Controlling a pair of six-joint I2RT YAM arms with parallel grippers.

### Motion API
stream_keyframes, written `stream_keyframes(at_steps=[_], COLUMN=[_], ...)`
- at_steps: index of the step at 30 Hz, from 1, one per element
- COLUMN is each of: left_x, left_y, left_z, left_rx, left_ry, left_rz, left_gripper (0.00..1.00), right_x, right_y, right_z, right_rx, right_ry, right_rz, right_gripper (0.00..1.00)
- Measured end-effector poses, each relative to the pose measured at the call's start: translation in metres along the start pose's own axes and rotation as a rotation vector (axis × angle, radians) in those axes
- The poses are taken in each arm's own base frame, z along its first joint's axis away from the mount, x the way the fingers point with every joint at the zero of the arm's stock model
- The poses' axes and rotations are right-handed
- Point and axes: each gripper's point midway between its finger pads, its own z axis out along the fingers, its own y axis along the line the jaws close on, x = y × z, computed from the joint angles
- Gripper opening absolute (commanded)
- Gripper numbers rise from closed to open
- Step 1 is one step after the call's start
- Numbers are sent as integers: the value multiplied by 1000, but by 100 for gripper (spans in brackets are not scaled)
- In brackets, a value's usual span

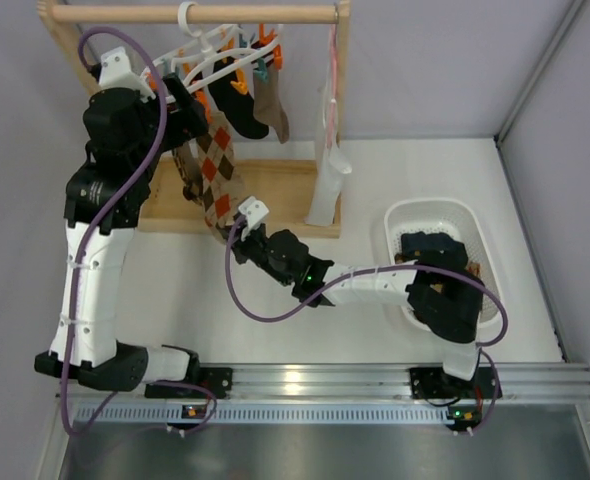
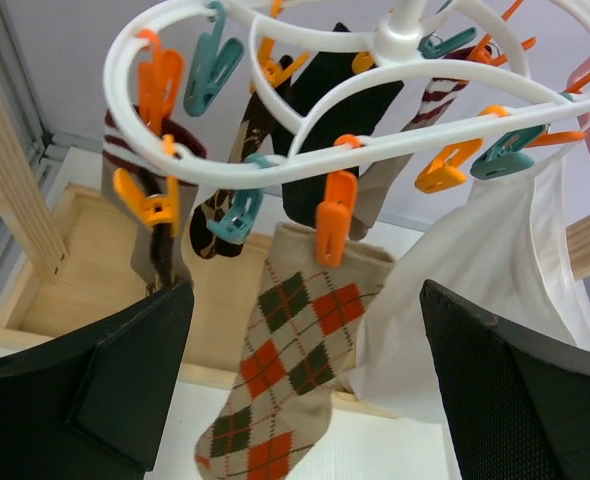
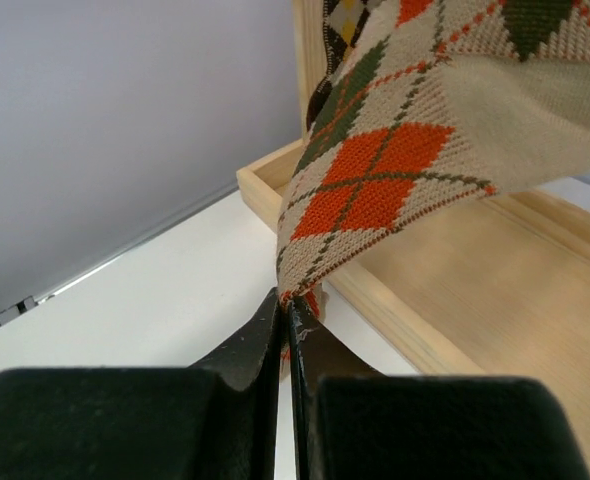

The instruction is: Remove the socks clipped to the hanger

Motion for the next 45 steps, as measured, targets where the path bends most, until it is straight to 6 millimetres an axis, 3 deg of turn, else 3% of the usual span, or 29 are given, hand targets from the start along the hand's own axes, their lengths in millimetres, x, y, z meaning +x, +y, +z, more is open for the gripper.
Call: stream_keyframes(at_steps=[8, 12, 17, 20, 28, 31, 40, 45], left_x=[12, 33, 53, 48, 15, 9, 28, 29], left_y=[-40, -34, -21, -18, -13, -13, -13, -13], left_z=[29, 52, 75, 80, 70, 71, 93, 94], left_rx=[-78, -206, -352, -399, -470, -495, -533, -534], left_ry=[-19, -7, 7, -11, -89, -108, -69, -68], left_rz=[122, 197, 286, 312, 318, 325, 396, 398], left_gripper=[99, 98, 87, 82, 81, 73, 59, 52], right_x=[22, 27, 27, 26, 34, 37, 35, 35], right_y=[4, 4, 4, 6, 10, 11, 17, 17], right_z=[20, 23, 24, 24, 25, 25, 25, 25], right_rx=[17, 21, 15, -1, -23, -30, -60, -61], right_ry=[41, 51, 58, 56, 69, 75, 71, 69], right_rz=[-46, -63, -94, -101, -106, -107, -103, -103], right_gripper=[0, 0, 0, 0, 0, 0, 0, 0])
